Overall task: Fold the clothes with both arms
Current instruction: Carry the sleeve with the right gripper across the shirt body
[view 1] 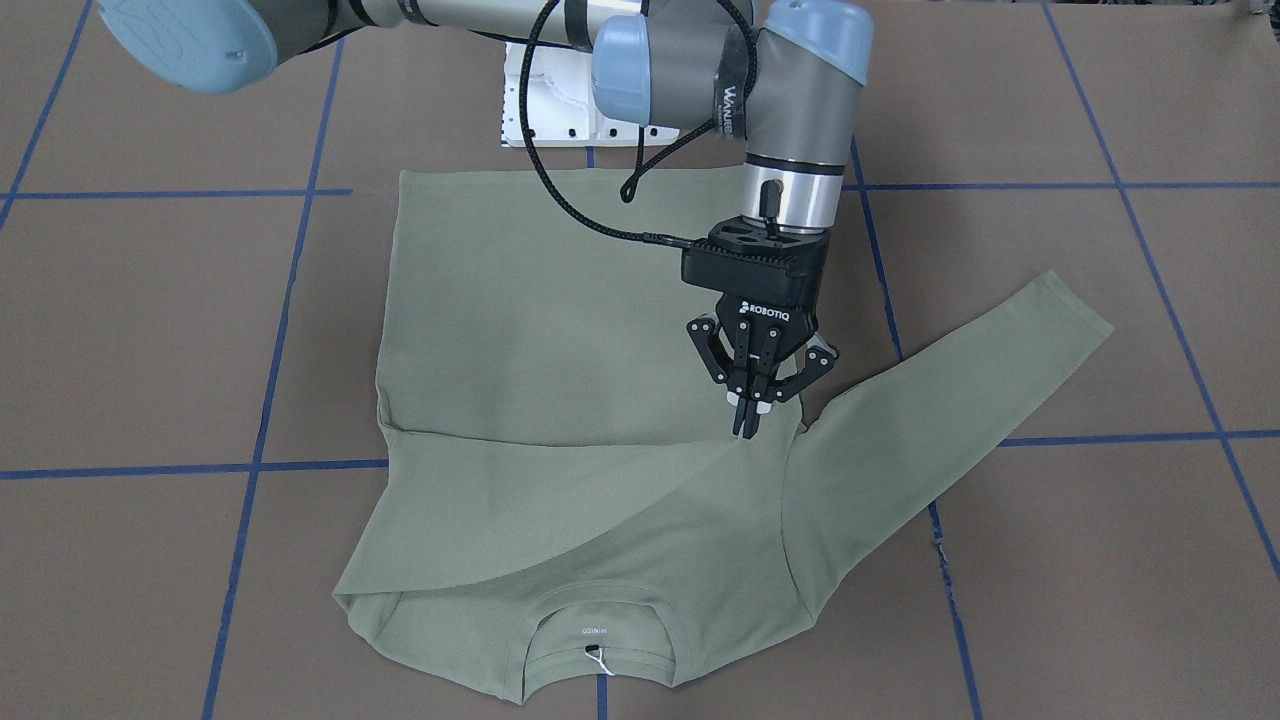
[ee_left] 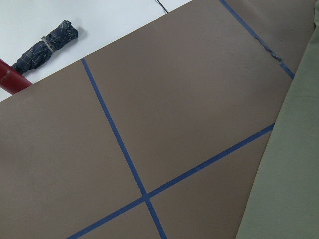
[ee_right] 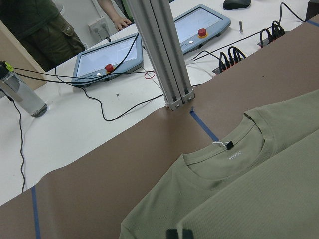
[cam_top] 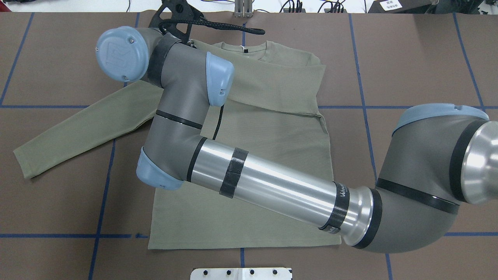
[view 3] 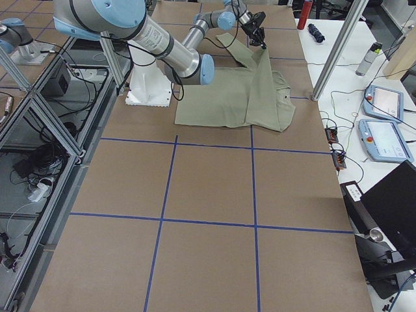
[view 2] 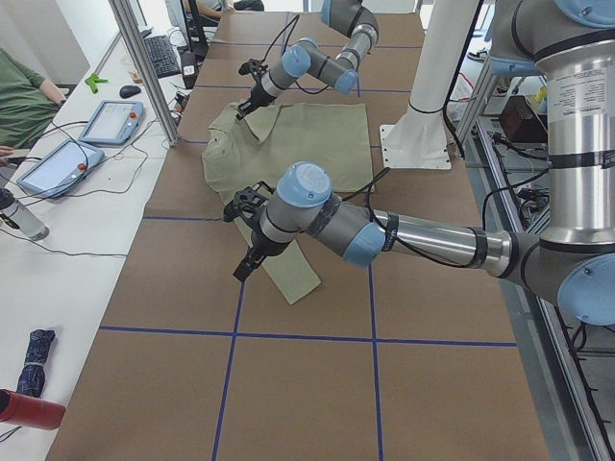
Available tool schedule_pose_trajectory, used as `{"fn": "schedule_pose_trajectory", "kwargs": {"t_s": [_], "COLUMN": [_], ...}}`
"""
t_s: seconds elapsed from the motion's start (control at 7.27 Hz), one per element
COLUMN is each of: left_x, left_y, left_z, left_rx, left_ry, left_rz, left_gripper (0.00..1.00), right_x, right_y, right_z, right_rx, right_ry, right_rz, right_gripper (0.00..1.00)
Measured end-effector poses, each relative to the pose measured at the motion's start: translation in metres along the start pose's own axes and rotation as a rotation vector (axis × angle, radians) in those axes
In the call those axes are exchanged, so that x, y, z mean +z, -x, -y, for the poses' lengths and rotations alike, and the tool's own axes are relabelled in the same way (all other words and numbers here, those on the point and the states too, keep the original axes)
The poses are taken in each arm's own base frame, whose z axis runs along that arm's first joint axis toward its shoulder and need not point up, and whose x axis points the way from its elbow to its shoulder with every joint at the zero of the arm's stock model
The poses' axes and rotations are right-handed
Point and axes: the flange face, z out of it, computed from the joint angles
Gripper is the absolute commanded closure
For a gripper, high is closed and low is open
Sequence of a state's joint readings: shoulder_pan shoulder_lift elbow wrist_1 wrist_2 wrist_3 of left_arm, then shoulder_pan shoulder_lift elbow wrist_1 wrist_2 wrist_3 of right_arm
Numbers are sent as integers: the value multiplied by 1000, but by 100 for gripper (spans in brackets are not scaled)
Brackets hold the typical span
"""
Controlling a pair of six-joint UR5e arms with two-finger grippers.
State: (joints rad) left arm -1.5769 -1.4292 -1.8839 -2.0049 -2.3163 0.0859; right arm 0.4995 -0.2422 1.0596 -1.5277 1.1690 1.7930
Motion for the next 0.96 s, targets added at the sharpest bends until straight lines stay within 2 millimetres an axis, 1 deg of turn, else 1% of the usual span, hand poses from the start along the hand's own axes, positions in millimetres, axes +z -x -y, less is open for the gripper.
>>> {"fn": "schedule_pose_trajectory", "kwargs": {"t_s": [0.14,0.28,0.41,0.55,0.69,0.83,0.96], "left_x": [0,0,0,0,0,2,9], "left_y": [0,0,0,0,0,3,9], "left_z": [0,0,1,2,5,13,25], "left_rx": [0,1,1,2,3,5,15], "left_ry": [0,-1,-1,-2,-5,-10,-20], "left_rz": [0,0,0,0,1,1,2], "left_gripper": [0,0,0,0,0,0,0], "right_x": [-5,-4,-2,-1,-1,-1,3], "right_y": [6,7,7,8,11,15,18], "right_z": [-10,-19,-23,-24,-17,-2,25], "right_rx": [-7,-19,-40,-59,-65,-63,-65], "right_ry": [10,15,17,29,65,112,165], "right_rz": [-1,-8,-16,-23,-30,-39,-53], "right_gripper": [50,1,0,0,0,0,0]}}
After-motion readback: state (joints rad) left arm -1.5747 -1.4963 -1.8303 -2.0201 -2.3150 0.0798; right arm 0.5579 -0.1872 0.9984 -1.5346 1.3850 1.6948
